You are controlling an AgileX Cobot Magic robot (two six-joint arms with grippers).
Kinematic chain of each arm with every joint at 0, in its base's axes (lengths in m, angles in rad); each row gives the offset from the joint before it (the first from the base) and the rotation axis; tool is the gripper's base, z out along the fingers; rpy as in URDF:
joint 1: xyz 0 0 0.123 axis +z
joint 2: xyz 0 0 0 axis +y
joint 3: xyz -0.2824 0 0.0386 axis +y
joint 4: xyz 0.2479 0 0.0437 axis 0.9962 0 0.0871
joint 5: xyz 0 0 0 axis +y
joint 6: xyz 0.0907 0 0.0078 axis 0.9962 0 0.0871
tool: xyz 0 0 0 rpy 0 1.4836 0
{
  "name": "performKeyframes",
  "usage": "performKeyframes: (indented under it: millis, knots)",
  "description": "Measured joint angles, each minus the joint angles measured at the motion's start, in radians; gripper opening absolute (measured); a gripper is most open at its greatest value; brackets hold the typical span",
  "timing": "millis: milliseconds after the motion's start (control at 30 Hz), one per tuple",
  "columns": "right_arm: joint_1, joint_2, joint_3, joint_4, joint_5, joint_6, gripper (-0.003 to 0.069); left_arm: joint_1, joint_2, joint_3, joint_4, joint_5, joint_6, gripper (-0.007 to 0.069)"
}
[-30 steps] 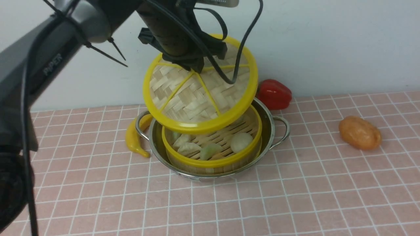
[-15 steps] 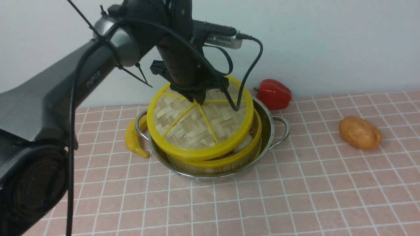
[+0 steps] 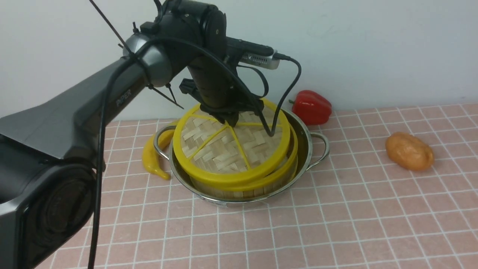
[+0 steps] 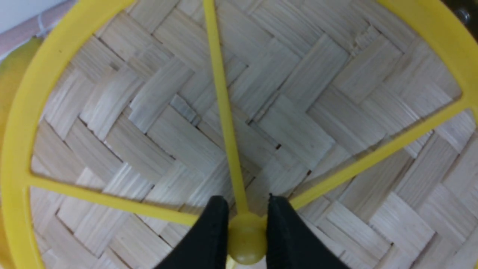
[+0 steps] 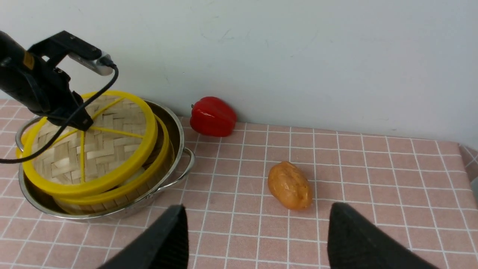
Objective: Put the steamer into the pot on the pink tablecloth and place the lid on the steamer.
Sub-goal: 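Place the yellow bamboo steamer lid onto the steamer in the pot with the left gripper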
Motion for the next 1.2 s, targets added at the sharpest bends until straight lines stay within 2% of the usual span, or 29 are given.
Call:
performKeyframes:
  millis: [333,1200]
  knots:
    - [0.0,0.0,0.0,0.002,0.0,0.009,0.0491,0.001,0.026,-0.001,-0.071,-0.021,0.045,0.012]
    - [0.0,0.0,0.001,0.001,0.0,0.012,0.0491,0.002,0.024,-0.001,-0.055,-0.021,0.052,0.012]
